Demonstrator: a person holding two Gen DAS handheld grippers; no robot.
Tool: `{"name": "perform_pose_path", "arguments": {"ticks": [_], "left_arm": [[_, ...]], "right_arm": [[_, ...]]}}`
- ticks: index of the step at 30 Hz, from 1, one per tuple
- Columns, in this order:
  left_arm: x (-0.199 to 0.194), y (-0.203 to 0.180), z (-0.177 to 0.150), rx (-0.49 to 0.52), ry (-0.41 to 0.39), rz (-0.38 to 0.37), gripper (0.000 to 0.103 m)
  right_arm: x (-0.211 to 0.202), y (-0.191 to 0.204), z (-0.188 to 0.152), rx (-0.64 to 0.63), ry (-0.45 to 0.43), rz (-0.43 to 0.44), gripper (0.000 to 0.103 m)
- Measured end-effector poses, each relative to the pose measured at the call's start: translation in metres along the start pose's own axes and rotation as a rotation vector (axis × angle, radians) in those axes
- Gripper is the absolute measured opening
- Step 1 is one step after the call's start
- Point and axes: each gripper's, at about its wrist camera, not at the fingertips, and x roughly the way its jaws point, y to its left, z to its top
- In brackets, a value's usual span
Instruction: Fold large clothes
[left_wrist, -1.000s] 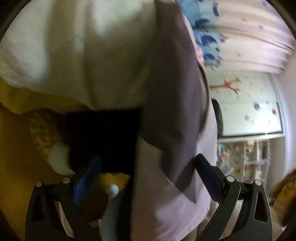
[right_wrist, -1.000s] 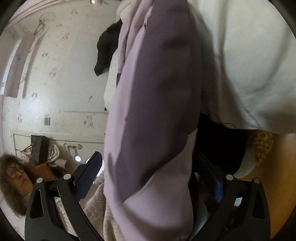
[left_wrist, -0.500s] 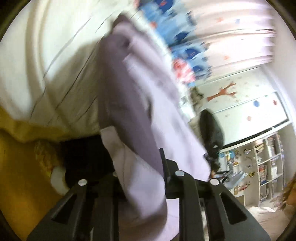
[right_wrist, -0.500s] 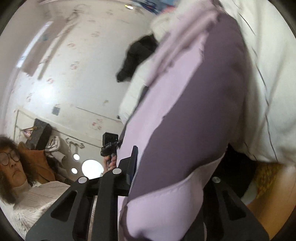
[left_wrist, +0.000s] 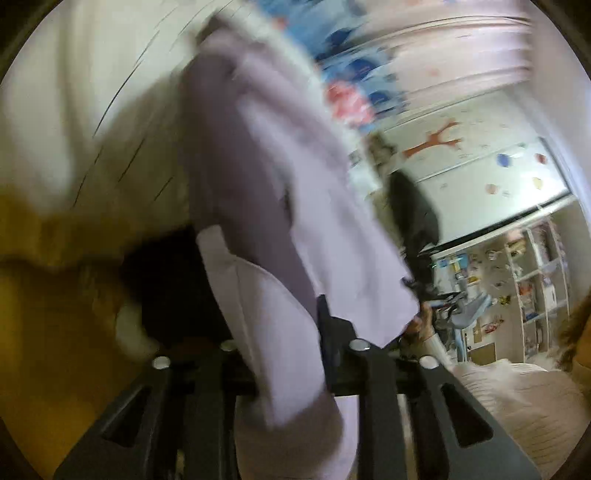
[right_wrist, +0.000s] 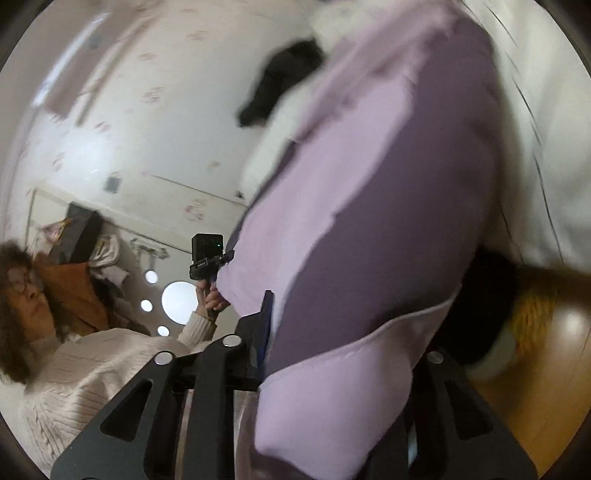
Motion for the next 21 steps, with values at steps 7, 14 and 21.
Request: {"name": "perform_pose_path", "arguments": {"ticks": [7,14,21], "left_arm": [[0.02,0.033,-0.007,-0.088,-0.037,-0.047,0.072],[-0.001,-0.001,0.001,-0.069,-0.187,-0.061,0.02],[-0.04,-0.091,0.005,0.113,-0.323,-0.127,0.017]], "right_arm": [[0.004,-0.011,-0.008,0.023,-0.054,0.022,0.051],[0.003,0.02,-0.008,-0.068,-0.197,0.079,0.02],[-0.01,0.08,0.0,-0.174,-0.312,0.235,0.02]]}}
